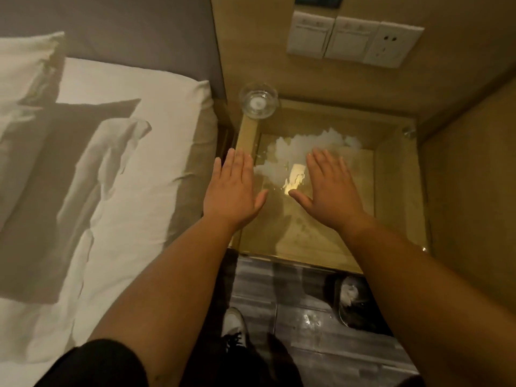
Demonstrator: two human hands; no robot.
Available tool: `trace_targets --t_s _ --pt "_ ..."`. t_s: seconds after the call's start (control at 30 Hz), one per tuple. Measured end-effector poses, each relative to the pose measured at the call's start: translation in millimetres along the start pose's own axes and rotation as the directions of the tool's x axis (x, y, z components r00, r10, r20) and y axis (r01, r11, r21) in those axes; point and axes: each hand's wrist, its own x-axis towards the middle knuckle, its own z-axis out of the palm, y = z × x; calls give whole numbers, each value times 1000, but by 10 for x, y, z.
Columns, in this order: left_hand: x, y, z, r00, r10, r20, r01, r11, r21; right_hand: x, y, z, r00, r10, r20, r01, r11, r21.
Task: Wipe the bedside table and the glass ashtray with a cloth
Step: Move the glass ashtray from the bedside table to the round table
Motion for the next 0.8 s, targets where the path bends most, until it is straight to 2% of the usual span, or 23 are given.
trace_targets --t_s 0.3,0.5,0.57,0.67,0.8 --pt "838 -557 195 997 50 63 -47 998 -50 922 -137 181 995 79 55 -86 986 145" --pt "1506 -711 432 998 26 55 -13 973 -232 1694 44 400 996 60 59 -74 961 267" --pt "1811 -764 501 999 -4 49 20 940 -341 1981 102 467 997 60 49 -72 946 316" --pt "2257 -853 628 998 -52 45 68 840 -539 2336 199 539 997 64 51 -79 920 385" --pt "2545 -880 769 995 -53 87 96 756 -648 2656 272 658 998 29 56 -51 896 441"
